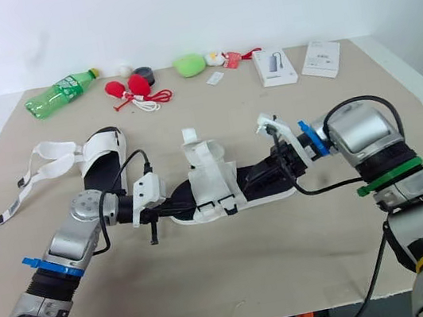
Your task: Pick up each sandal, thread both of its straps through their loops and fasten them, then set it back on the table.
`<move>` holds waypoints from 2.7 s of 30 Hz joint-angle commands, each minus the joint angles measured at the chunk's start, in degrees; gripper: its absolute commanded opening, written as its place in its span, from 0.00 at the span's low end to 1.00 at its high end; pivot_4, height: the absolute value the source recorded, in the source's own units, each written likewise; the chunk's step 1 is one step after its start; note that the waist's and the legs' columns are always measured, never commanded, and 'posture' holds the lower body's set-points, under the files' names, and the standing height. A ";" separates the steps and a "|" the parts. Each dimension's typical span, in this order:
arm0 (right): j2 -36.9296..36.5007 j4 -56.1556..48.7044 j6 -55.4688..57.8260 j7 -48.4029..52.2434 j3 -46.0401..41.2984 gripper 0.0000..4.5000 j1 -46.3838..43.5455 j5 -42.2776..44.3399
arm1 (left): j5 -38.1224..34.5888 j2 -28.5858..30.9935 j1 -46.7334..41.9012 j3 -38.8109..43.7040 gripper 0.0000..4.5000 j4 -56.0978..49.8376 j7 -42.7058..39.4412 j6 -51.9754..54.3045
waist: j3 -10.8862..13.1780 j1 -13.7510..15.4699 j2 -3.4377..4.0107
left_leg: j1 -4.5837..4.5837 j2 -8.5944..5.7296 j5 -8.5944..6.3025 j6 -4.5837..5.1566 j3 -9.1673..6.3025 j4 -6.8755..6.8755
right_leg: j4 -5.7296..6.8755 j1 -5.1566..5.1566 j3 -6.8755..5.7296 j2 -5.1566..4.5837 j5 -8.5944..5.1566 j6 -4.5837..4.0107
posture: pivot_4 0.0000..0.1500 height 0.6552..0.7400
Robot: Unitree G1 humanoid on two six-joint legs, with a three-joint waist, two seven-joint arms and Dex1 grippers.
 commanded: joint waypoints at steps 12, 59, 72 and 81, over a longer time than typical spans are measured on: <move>-0.88 -22.57 16.29 -11.76 -13.57 0.75 16.68 13.17 | 1.05 -1.15 -0.74 -0.49 0.00 1.91 0.21 -1.71 | -0.05 0.17 -0.07 | 0.03 -0.04 0.00 0.00 -0.03 0.10 | -0.02 0.15 -0.02 -0.04 -0.12 -0.18 | 1.00 1.00; 4.47 -33.27 33.75 -32.55 -18.45 0.01 32.42 27.72 | 1.46 -2.66 -0.51 -1.09 0.00 2.30 0.97 -1.68 | -0.06 0.19 -0.09 | 0.11 -0.05 0.03 -0.01 -0.06 0.11 | -0.05 0.25 -0.01 -0.04 -0.09 -0.17 | 1.00 1.00; 1.83 -36.62 34.24 -33.63 -19.06 0.01 35.69 30.06 | 1.72 -3.12 -0.49 -1.24 0.00 2.68 1.04 -1.90 | -0.13 0.30 -0.20 | 0.11 -0.05 0.02 -0.02 -0.06 0.12 | -0.10 0.29 -0.03 -0.06 -0.11 -0.16 | 1.00 1.00; -0.13 -37.42 33.09 -33.37 -20.07 0.01 36.29 31.38 | 1.99 -3.59 -0.97 -1.50 0.00 3.42 0.69 -2.46 | -0.12 0.31 -0.20 | 0.10 -0.06 0.02 -0.02 -0.05 0.12 | -0.11 0.29 -0.02 -0.07 -0.11 -0.17 | 1.00 1.00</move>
